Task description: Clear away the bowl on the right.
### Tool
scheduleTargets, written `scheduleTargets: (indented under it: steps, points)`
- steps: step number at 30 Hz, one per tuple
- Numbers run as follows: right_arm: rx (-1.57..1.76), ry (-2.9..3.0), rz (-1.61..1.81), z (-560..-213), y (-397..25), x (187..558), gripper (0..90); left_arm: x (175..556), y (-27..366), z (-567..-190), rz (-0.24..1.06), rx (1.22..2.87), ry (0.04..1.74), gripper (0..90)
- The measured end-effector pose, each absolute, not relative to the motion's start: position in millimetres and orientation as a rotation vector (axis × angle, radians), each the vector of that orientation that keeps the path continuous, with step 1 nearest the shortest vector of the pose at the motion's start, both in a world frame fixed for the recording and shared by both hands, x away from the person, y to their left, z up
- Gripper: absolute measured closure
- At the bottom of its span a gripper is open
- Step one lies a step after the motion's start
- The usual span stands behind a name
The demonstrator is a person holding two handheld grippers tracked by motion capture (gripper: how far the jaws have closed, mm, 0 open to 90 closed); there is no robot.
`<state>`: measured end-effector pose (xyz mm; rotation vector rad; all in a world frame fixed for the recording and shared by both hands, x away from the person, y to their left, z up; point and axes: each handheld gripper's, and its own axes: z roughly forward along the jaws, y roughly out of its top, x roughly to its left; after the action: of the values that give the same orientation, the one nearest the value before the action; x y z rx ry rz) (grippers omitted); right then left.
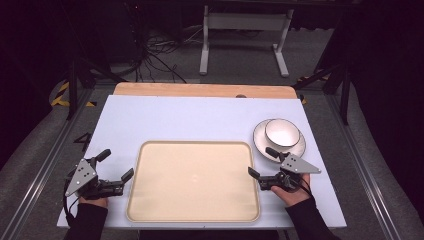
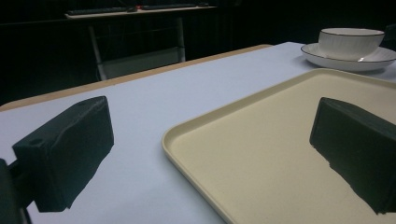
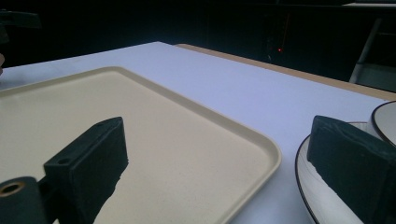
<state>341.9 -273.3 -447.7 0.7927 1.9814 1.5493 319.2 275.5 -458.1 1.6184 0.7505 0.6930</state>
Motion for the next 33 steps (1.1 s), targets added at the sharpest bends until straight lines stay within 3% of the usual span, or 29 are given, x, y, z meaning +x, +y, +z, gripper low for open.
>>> scheduleTargets:
  steps: [33]
  points:
    - [0.750,1.994,1.536,-437,-266,339,7.6,319,275,-458,0.699,1.623,0.750,0.2]
